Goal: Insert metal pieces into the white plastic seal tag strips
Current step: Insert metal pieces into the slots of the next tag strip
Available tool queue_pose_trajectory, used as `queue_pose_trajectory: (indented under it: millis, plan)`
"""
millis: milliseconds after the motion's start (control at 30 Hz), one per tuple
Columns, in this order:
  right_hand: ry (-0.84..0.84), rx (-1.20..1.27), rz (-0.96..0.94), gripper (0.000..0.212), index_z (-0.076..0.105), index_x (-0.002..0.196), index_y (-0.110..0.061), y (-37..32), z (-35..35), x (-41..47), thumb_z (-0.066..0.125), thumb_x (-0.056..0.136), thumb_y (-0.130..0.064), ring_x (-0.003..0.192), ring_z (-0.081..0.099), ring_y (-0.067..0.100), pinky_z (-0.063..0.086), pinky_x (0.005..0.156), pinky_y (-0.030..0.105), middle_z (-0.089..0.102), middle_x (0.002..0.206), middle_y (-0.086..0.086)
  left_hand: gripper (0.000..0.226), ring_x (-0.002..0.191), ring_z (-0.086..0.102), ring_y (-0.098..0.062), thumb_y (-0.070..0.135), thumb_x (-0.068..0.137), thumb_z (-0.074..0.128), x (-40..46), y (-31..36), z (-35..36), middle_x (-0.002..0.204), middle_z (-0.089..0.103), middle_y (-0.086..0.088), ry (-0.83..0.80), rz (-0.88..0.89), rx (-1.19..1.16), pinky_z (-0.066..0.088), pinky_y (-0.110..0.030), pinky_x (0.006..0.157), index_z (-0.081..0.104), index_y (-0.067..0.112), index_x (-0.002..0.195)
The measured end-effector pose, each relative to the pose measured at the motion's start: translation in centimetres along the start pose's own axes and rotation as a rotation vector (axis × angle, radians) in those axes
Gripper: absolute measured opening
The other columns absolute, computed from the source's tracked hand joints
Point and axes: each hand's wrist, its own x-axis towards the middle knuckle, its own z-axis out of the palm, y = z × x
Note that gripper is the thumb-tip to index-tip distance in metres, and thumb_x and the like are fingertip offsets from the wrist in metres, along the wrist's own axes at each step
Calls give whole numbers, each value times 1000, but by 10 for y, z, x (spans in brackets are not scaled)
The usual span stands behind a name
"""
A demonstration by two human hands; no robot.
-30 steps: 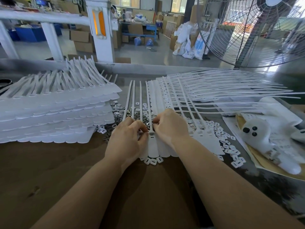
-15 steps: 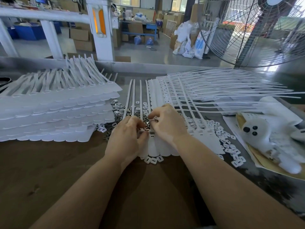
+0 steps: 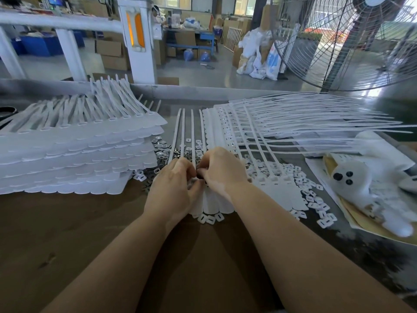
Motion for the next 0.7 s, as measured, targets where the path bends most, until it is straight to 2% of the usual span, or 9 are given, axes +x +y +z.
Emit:
queue_pose_trajectory:
  millis: [200,400,567,700]
  plan:
    - [-40,48,11,13,66,99,-19,4,-4,0,60,88,-22,100,58,18,46,92,40,61,108,0,16,81,41,-9,31,85,61,0,-2,1,79,39,17,5,17,9,34,-24,70,48,23,89]
    - [-109,112,16,25,71,97,-30,1,-8,-2,60,80,-15,100,58,19,46,92,42,63,107,-2,16,79,42,-11,29,85,62,0,-1,1,78,39,16,17,6,-4,34,-26,68,48,21,87]
    - [-75,123,36,14,73,88,-27,0,-6,-1,68,78,-19,93,62,16,49,88,39,68,97,-5,16,79,42,-12,28,84,63,0,-1,1,77,39,17,16,-2,-10,32,-26,67,49,21,86]
    - [-17,103,40,10,72,89,-23,2,-3,-1,69,80,-22,90,62,14,50,86,38,68,93,-5,16,79,44,-11,27,83,63,-1,-2,0,78,42,16,8,1,-23,35,-26,68,49,22,85]
